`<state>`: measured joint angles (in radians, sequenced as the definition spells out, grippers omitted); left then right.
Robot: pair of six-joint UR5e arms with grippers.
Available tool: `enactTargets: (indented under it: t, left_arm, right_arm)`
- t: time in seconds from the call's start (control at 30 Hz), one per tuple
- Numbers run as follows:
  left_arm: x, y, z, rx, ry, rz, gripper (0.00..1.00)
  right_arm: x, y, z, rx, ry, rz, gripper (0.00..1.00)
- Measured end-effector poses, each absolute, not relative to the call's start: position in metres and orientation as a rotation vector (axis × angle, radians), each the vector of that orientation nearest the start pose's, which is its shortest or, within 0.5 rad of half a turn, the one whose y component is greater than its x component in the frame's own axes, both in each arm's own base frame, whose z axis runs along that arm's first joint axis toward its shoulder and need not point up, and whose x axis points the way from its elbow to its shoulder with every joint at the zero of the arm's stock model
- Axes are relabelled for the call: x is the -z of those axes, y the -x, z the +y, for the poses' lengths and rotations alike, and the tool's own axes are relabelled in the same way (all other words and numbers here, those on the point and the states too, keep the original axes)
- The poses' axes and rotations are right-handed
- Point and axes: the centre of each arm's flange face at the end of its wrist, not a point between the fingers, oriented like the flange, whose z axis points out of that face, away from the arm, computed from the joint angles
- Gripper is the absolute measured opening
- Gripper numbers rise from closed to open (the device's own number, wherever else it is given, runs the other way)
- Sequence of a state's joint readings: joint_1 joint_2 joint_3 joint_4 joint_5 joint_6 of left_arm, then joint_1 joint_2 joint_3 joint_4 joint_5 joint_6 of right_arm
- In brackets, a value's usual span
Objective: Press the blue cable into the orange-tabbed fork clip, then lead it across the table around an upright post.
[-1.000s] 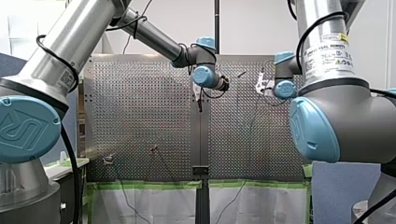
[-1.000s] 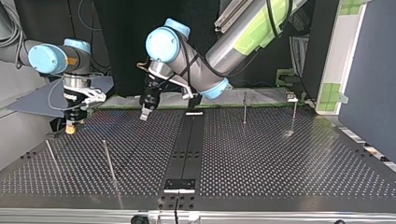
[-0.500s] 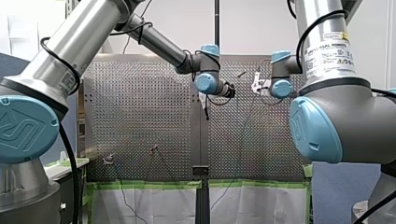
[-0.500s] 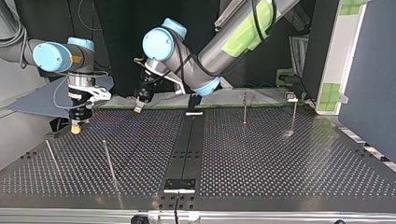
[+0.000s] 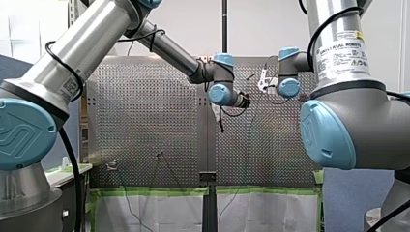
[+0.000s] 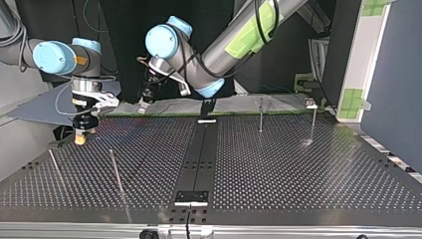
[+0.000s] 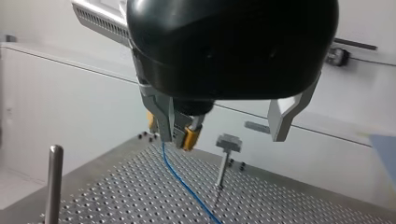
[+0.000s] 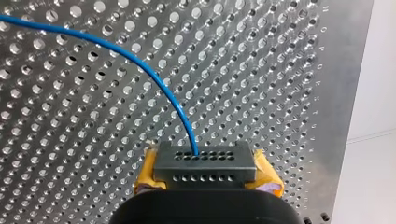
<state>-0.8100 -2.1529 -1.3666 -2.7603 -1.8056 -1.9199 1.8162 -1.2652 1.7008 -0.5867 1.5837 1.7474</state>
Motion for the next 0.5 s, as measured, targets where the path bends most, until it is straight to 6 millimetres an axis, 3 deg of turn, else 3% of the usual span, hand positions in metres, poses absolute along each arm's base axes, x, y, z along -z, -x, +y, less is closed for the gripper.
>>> enactTargets:
  t: [0.27,0.5]
  left_arm:
    - [-0.280,-0.390,-0.588,0.773,-0.124,1.595,1.00]
    - [-0.284,-0.384,-0.596,0.831,-0.071,1.578,1.00]
  right_arm:
    - [-0.325,-0.282,-0.532,-1.575,-1.208,-1.158,0.00]
    - [-0.347,-0.284,-0.512,-1.587,-1.206,-1.158,0.00]
